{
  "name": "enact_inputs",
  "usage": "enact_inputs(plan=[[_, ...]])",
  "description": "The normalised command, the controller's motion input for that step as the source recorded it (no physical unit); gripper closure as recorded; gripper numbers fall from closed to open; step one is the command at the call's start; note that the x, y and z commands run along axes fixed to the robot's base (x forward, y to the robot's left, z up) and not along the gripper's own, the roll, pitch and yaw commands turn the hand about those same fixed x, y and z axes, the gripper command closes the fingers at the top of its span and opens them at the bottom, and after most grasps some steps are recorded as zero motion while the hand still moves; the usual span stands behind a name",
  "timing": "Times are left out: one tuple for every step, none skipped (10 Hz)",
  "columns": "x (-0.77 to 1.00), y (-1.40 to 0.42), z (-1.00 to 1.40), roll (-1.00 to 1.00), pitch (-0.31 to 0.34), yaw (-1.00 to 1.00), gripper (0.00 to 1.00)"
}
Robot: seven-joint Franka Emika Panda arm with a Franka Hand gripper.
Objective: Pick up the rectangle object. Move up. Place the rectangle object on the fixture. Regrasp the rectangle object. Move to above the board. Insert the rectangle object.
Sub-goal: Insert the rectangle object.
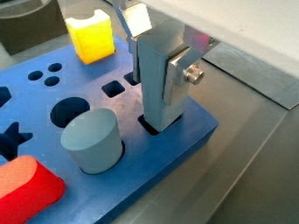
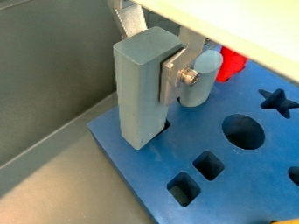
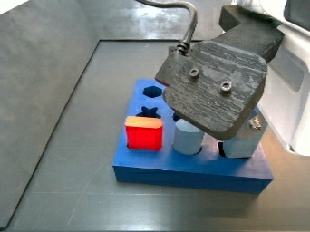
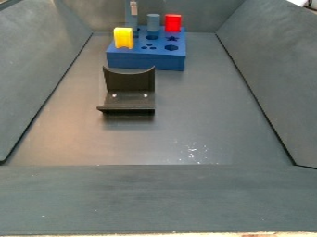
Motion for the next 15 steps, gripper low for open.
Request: enact_inputs(plan=[[0.0,0.0,-0.06,0.0,0.0,0.0,1.0],[0.12,0.0,-0.28,0.0,0.169,-0.05,1.0],[0.0,0.0,-0.04,0.0,0.0,0.0,1.0],[0.0,0.0,-0.28,0.0,0.0,0.0,1.0],[-0.11,0.03,-0.06,0.0,0.0,0.0,1.0],[-0.37,0.06,-0.02,0.06,0.046,-0.25,1.0],[-0.07,0.0,0.0,0.03,0.063,-0.15,1.0],[-0.09,0.0,0.0,0.0,0.0,-0.03,1.0],[-0.11,0.0,0.0,0.0,0.0,-0.06,1.0],[0.0,0.0,0.0,0.0,0.0,-0.03,1.0],[0.05,0.0,0.0,0.03,0.129,-0.1,1.0],[0.49,0.0,-0.19,0.11,0.54,-0.24,1.0],[0.49,0.0,-0.29,0.06,0.623,-0.24,1.0],[0.0,0.0,-0.05,0.01,0.0,0.0,1.0],[0.44,0.0,-0.72,0.0,0.514,0.0,1.0]])
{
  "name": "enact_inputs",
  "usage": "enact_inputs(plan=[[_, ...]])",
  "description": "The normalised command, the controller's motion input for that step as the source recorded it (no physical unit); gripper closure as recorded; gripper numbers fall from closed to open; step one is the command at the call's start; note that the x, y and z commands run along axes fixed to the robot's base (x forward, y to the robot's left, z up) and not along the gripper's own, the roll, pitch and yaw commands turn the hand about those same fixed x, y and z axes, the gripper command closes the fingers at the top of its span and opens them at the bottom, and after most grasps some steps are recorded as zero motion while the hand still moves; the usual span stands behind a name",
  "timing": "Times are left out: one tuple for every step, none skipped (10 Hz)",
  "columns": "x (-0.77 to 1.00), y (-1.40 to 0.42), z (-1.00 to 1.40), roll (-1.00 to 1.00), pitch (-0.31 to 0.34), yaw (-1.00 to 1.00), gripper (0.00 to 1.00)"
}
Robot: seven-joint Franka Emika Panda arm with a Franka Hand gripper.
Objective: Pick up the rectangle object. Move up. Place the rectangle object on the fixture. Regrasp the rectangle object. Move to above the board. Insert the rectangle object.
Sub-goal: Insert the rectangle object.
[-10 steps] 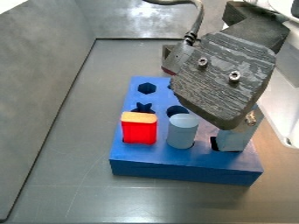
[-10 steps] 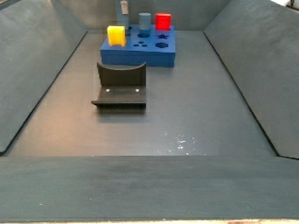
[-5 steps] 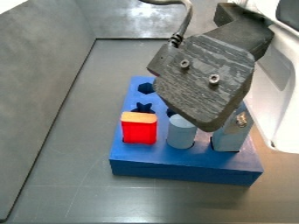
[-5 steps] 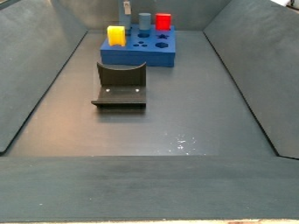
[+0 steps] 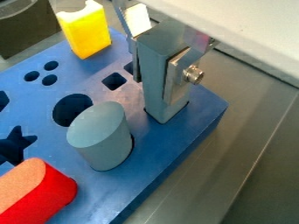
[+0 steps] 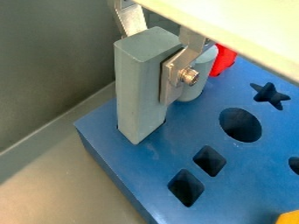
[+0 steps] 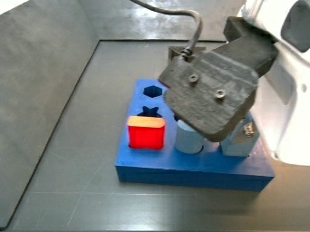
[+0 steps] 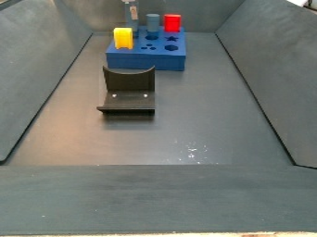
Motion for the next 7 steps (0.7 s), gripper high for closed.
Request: enact_inputs(plan=[[0.53,0.06,-0.75,0.0,0.534,-0.05,1.0],[0.68,0.15,-0.67,0.0,0.623,-0.18,1.0],[0.57,0.2,-0.53,0.0,0.757,-0.24,1.0],[0.45,0.19,-0.46,-0.01,0.817,-0.3,1.0],[0.33,0.19,-0.4,-0.03,0.854,-0.37,1.0],[0.33,0.19,-0.4,-0.03,0.829,-0.39,1.0],[0.19,0.0,-0.01,0.07,0.337,-0.18,1.0]])
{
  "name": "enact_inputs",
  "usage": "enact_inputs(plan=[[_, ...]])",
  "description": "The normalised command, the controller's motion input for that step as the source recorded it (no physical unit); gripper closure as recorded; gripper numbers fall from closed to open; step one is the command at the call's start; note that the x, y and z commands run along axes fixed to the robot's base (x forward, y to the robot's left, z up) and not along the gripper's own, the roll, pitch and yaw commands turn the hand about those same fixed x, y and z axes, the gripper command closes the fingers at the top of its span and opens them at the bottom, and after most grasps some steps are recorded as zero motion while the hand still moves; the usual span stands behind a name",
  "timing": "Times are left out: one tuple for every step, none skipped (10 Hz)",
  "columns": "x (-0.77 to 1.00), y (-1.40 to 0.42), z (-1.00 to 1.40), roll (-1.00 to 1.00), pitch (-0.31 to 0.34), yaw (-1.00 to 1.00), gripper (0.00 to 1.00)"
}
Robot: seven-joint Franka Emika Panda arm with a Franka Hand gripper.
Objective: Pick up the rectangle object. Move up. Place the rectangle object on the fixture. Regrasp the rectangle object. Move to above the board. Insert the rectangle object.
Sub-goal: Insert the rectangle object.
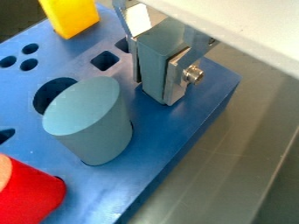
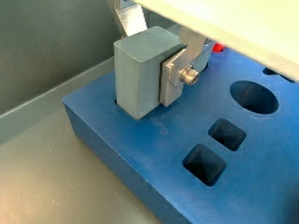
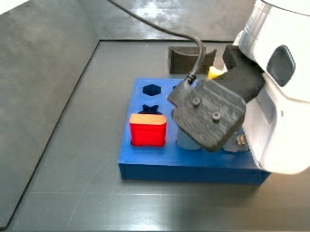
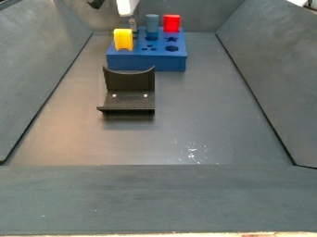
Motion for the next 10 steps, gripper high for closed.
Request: enact_inputs(plan=[[0.0,0.0,-0.07,0.03,0.0,0.0,1.0],[0.09,0.0,-0.18,0.0,0.066,0.0,1.0],[0.0,0.0,-0.03,0.0,0.0,0.0,1.0],[0.07,-0.03,-0.61,0.02,0.111,0.0,1.0],[0.17,-0.05,-0.91,0.05,0.291,-0.12,1.0],[0.23,0.0,-0.91,0.0,0.294,-0.29,1.0],[0.28,0.0,-0.92,0.0,0.289,-0.35,1.0],[0.31,0.0,-0.93,0.0,0.28,-0.38,1.0],[0.44,0.04,-0.6,-0.23,0.369,-0.2,1.0],[0.0,0.0,0.0,0.0,0.0,0.0,1.0]])
